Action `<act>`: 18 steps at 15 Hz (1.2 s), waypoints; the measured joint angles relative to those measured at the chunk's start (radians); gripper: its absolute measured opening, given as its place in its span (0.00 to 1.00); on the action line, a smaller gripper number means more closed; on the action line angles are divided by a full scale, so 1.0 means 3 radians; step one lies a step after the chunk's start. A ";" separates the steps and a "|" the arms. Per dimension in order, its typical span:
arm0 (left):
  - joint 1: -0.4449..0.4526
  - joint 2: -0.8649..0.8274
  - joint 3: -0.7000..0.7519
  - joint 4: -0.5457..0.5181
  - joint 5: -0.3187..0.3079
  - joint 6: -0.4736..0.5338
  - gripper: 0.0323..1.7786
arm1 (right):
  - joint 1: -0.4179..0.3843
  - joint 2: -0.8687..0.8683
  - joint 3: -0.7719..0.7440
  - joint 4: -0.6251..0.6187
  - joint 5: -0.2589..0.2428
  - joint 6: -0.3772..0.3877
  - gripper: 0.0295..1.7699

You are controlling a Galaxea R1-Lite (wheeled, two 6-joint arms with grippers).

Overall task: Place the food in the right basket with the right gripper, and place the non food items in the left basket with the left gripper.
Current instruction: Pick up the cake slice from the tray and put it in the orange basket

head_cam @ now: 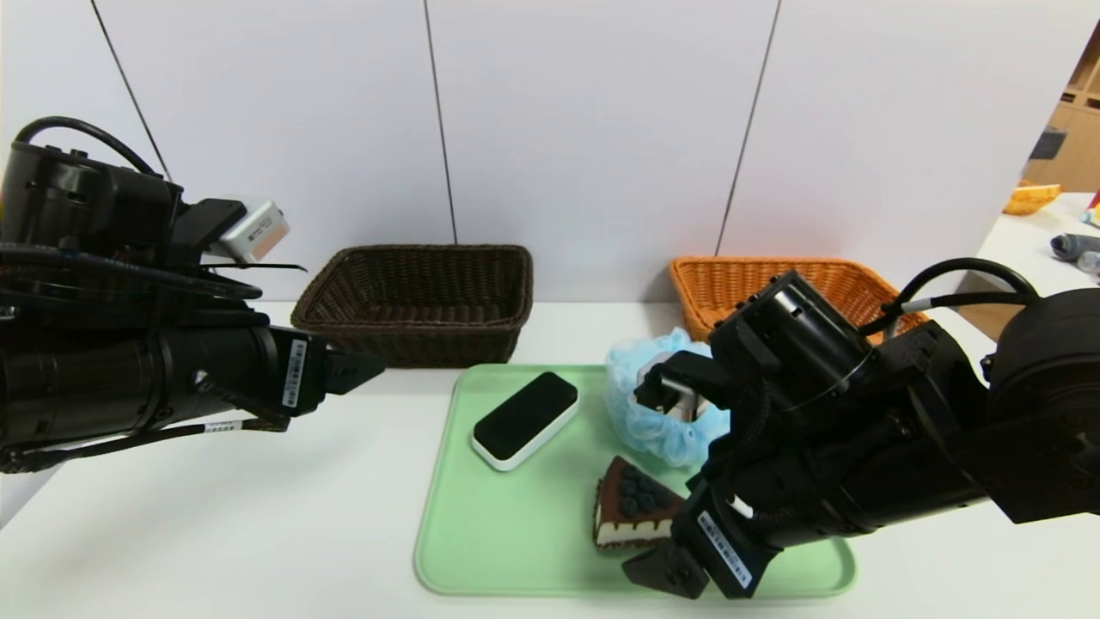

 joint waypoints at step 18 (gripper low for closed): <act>0.0000 0.0004 0.0094 -0.0021 -0.0006 -0.0023 0.95 | -0.0065 0.0497 0.0009 -0.0359 0.0060 0.0030 0.97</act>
